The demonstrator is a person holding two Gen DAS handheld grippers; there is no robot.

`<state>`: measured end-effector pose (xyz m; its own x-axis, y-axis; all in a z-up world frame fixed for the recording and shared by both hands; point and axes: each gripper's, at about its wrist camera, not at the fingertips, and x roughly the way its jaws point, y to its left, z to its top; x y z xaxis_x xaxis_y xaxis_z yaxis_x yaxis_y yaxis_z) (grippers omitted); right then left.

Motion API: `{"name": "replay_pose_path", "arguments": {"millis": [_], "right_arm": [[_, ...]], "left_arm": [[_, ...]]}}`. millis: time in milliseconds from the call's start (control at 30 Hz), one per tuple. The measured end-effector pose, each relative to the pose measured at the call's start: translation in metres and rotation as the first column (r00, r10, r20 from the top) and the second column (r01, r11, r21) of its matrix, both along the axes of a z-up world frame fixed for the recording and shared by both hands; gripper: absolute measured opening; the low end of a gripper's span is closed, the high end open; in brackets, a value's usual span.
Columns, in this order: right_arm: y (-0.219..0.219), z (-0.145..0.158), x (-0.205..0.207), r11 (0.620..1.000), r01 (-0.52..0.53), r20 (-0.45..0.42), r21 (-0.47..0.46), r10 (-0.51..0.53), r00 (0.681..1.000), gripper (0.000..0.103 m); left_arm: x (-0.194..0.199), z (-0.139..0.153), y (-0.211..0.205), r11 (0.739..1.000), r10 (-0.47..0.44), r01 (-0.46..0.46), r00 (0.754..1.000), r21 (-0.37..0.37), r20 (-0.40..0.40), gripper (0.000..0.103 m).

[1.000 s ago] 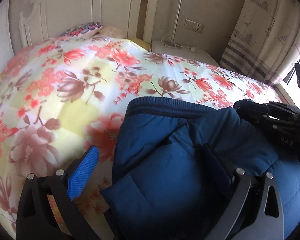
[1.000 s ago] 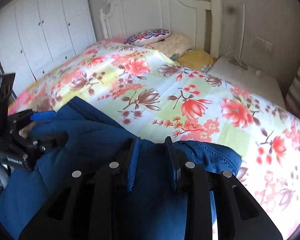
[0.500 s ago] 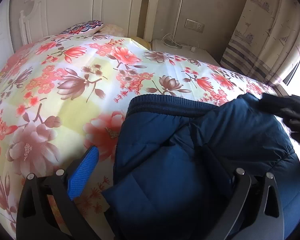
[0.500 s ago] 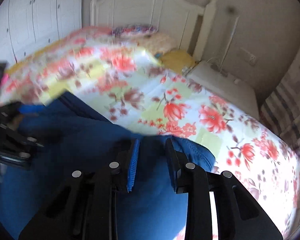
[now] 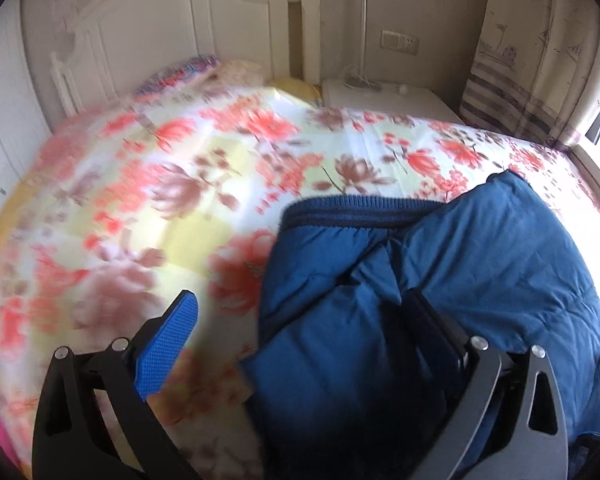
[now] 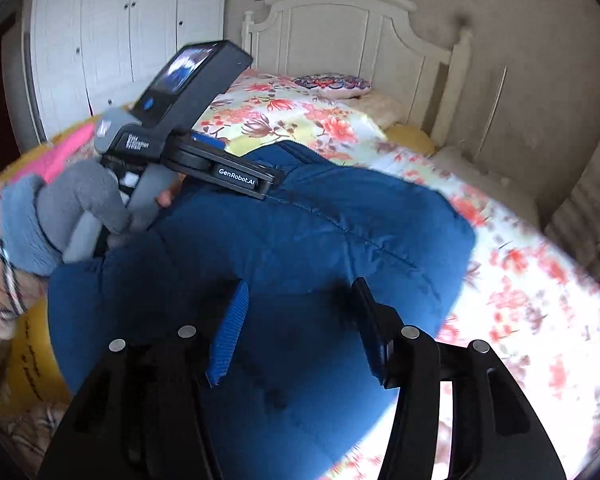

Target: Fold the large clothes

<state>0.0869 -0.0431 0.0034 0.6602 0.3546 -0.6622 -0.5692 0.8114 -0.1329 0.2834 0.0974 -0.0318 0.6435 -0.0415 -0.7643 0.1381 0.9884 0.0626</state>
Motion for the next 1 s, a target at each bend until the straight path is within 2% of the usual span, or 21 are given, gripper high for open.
{"name": "replay_pose_path", "arguments": {"millis": [67, 200, 267, 300, 367, 433, 533, 633, 767, 867, 933, 1000], "right_arm": [[-0.003, 0.014, -0.027, 0.999, -0.034, 0.04, 0.031, 0.033, 0.999, 0.05], [-0.01, 0.008, -0.054, 0.998, -0.029, 0.058, 0.058, 0.026, 0.998, 0.05], [-0.004, -0.014, -0.058, 0.998, -0.042, 0.026, 0.039, 0.041, 0.999, 0.05], [-0.001, -0.031, -0.065, 0.999, -0.036, 0.059, 0.028, 0.034, 0.998, 0.051], [-0.001, -0.041, -0.073, 0.998, -0.037, 0.099, 0.051, 0.032, 0.995, 0.051], [0.0, -0.036, -0.074, 0.998, -0.033, 0.062, 0.058, 0.029, 0.998, 0.051], [0.006, -0.023, -0.086, 1.0, -0.022, 0.089, -0.011, 0.023, 0.996, 0.051], [0.005, -0.018, -0.11, 0.999, -0.047, 0.132, 0.028, 0.043, 0.99, 0.051], [0.003, -0.046, -0.106, 0.998, -0.066, 0.099, 0.018, 0.064, 0.993, 0.052], [0.003, -0.032, -0.105, 0.997, -0.08, 0.046, 0.008, 0.08, 0.996, 0.052], [0.001, -0.019, -0.106, 0.996, -0.091, 0.076, 0.016, 0.089, 0.993, 0.052], [-0.006, -0.013, -0.106, 0.997, -0.057, 0.112, 0.055, 0.051, 0.992, 0.052]], "left_arm": [[-0.03, 0.03, 0.003, 1.0, 0.013, -0.013, 0.996, 0.002, 0.092, 0.1], [-0.078, 0.059, 0.003, 0.999, -0.004, 0.013, 0.988, -0.053, 0.155, 0.101], [-0.102, 0.053, -0.007, 1.0, -0.026, 0.028, 0.987, -0.01, 0.16, 0.101], [-0.109, 0.043, -0.012, 0.999, -0.036, 0.034, 0.988, 0.014, 0.153, 0.101], [-0.122, 0.007, -0.021, 0.996, -0.045, 0.034, 0.989, 0.081, 0.139, 0.101], [-0.134, -0.004, -0.013, 1.0, -0.012, 0.008, 0.981, 0.024, 0.194, 0.101], [-0.135, -0.008, 0.002, 0.998, 0.021, -0.012, 0.988, -0.055, 0.151, 0.101], [-0.138, -0.009, 0.005, 0.999, 0.024, -0.018, 0.989, -0.046, 0.145, 0.101], [-0.141, -0.01, 0.002, 0.999, 0.033, -0.028, 0.988, -0.034, 0.149, 0.101], [-0.141, -0.012, 0.002, 0.999, 0.035, -0.033, 0.988, -0.02, 0.152, 0.101], [-0.14, -0.013, 0.005, 0.999, 0.038, -0.032, 0.989, -0.043, 0.145, 0.101], [-0.141, -0.014, 0.007, 0.998, 0.04, -0.032, 0.988, -0.052, 0.147, 0.101]]}}
